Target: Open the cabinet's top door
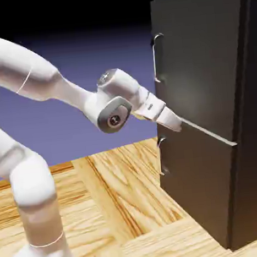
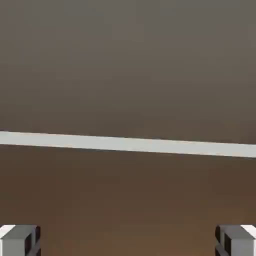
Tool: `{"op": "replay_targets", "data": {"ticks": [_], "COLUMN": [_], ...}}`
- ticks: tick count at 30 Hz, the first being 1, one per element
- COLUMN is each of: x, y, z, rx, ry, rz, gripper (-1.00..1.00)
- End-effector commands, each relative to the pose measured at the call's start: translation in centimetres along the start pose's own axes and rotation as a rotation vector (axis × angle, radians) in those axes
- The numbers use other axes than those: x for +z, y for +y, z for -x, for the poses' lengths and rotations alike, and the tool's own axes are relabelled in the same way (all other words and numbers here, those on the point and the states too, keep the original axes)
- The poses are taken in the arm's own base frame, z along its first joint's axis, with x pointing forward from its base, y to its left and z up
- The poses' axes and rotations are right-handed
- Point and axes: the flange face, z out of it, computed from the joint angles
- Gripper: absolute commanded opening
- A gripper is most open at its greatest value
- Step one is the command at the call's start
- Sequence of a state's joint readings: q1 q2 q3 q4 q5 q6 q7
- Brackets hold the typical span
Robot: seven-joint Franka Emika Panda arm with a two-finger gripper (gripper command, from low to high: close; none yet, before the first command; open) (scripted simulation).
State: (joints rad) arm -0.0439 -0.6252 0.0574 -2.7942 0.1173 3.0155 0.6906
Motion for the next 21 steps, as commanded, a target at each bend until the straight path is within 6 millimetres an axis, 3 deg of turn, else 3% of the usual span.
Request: {"op": "replay_targets", "data": {"ticks": [1,11,21], "x": [-0.8,-8.7,-14.6], "y": [-0.2,-2.4,-5.2], "z": [-0.5,-3.5,-2.5], "rx": [0.017,0.144,0.193], "ry": [0.017,0.171,0.308], "rz": [-0.009,-0.121,-0.249], "gripper": [0.00,0.00,0.00]}}
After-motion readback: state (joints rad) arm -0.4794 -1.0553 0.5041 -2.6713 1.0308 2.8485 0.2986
